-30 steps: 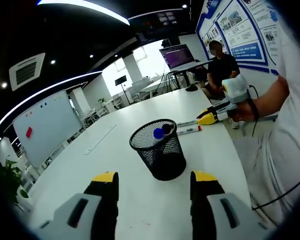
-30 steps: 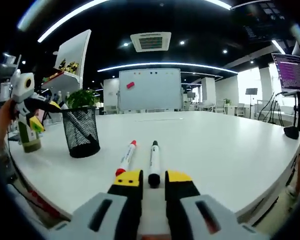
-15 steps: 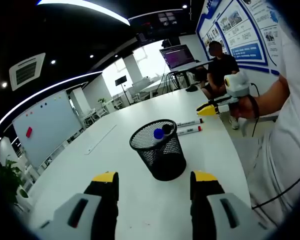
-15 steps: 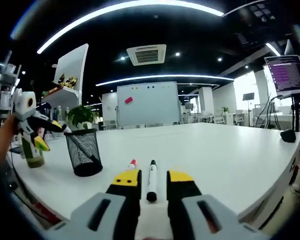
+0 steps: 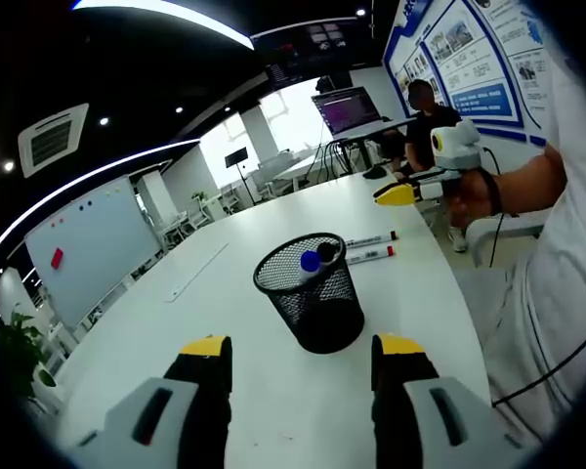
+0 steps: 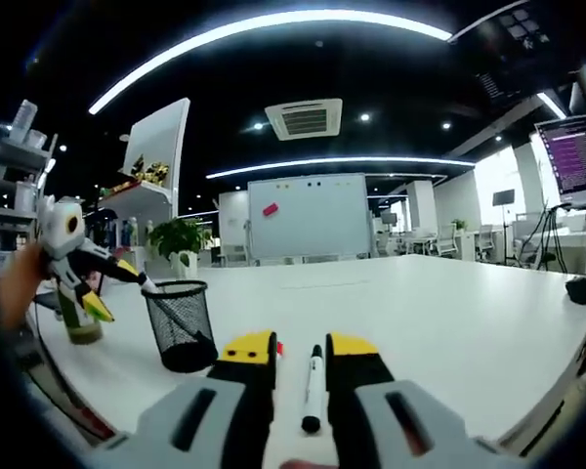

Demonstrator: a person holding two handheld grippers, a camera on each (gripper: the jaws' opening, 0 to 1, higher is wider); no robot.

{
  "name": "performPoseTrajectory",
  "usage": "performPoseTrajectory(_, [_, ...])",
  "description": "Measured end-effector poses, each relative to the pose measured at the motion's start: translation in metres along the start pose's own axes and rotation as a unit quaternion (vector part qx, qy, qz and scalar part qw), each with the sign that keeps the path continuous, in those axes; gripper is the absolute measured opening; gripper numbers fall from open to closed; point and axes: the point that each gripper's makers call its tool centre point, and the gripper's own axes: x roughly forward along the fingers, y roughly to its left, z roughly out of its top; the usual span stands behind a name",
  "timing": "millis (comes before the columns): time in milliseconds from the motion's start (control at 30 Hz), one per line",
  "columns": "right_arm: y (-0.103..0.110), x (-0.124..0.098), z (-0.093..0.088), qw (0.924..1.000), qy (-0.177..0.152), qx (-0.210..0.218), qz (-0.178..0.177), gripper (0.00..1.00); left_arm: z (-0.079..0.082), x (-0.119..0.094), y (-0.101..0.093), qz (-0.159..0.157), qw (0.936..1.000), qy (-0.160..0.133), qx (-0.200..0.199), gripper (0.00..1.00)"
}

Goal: Pick up the whiteboard markers from the pen holder and place them facing the whiteboard neatly

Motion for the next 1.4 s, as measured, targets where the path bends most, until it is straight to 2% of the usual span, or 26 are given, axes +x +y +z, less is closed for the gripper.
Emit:
performPoseTrajectory(300, [0.018, 0.011, 0.018, 0.9991, 0.015, -0.022, 0.032, 0.20, 0.001, -0.001, 0.000, 0.003, 1.0000, -0.002, -0.001, 0.58])
performPoseTrajectory(500, [0.032, 0.018, 0.034, 0.9973, 0.002, -0.035, 0.064, 0.21, 0.002, -0.001, -0.001, 0.002, 1.0000, -0.002, -0.001, 0.58])
performPoseTrajectory(633, [0.041, 0.019, 0.043, 0.9956, -0.007, -0.026, 0.090, 0.21, 0.002, -0.001, -0.001, 0.003, 1.0000, 0.000, 0.000, 0.58])
performPoseTrajectory(733, [0.047, 0.021, 0.050, 0.9939, -0.016, -0.044, 0.100, 0.21, 0.002, 0.000, -0.002, 0.000, 1.0000, 0.000, 0.000, 0.59])
performPoseTrajectory(933, [0.061, 0.025, 0.045, 0.9905, -0.004, -0.053, 0.127, 0.21, 0.002, -0.001, -0.002, 0.002, 1.0000, 0.000, -0.007, 0.59])
performPoseTrajectory(1000, [0.064, 0.025, 0.048, 0.9899, -0.005, -0.056, 0.130, 0.20, 0.002, -0.001, -0.002, 0.005, 1.0000, 0.001, -0.006, 0.59])
performPoseTrajectory(1067, [0.066, 0.026, 0.057, 0.9892, -0.022, -0.070, 0.127, 0.20, 0.002, -0.001, -0.002, 0.006, 1.0000, 0.002, -0.005, 0.58])
performPoseTrajectory(1333, [0.087, 0.029, 0.059, 0.9819, -0.008, -0.088, 0.167, 0.21, 0.003, -0.001, -0.003, 0.007, 1.0000, 0.001, -0.005, 0.58])
performPoseTrajectory(1400, [0.090, 0.029, 0.059, 0.9809, -0.007, -0.074, 0.179, 0.21, 0.003, -0.001, -0.003, 0.009, 0.9999, 0.001, -0.004, 0.57])
